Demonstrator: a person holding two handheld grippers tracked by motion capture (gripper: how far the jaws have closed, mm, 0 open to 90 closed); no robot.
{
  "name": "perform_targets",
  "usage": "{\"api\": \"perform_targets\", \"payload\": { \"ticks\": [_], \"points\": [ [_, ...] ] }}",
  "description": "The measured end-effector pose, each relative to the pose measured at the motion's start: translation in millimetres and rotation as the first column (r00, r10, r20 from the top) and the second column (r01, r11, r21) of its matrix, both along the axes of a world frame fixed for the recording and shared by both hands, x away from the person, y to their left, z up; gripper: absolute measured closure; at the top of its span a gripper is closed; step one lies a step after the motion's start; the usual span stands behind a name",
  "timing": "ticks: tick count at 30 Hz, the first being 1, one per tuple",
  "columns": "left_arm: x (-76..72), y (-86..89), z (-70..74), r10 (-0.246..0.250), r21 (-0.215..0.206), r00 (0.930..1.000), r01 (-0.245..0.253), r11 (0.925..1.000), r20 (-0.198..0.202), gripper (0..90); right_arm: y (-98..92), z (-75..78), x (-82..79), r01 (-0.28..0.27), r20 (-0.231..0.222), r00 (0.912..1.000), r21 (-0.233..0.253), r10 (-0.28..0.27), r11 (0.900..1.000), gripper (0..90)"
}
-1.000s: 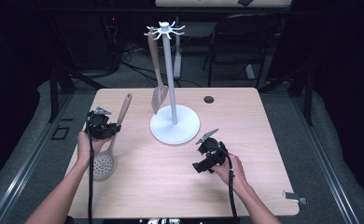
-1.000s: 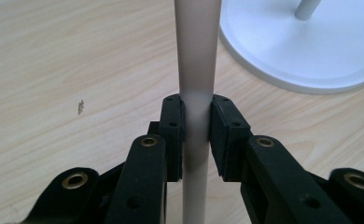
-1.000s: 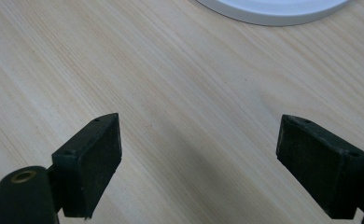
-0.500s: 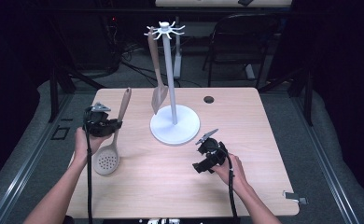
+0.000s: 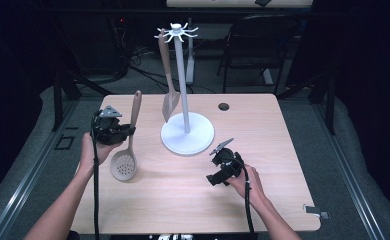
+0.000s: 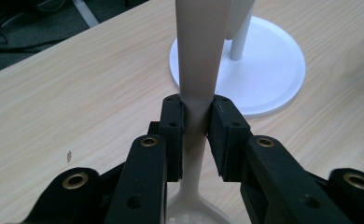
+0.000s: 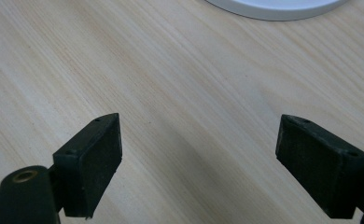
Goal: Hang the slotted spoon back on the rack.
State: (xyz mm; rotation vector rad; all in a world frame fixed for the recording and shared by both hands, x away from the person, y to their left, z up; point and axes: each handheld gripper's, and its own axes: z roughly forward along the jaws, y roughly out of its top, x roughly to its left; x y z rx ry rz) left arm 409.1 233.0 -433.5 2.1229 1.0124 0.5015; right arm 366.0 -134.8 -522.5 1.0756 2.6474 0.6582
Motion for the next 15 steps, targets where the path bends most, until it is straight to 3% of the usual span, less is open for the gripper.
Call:
{"api": "perform_targets", "payload": {
  "ticks": [10,15],
  "points": [
    [-3.1,-11.9,15.3,-0.046,-0.041,0.9977,0.048,0.9980,0.049,76.1,-0.1,-0.8,-0.1,0.001,-0.002,1.0000,0.002,-0.001,1.000,14.0],
    [-0.8,-19.3,19.6,-0.068,-0.067,0.9962,0.071,0.9952,0.055,76.1,-1.2,-0.3,0.1,0.003,-0.005,1.0000,-0.004,-0.003,1.000,14.1]
  ]
}}
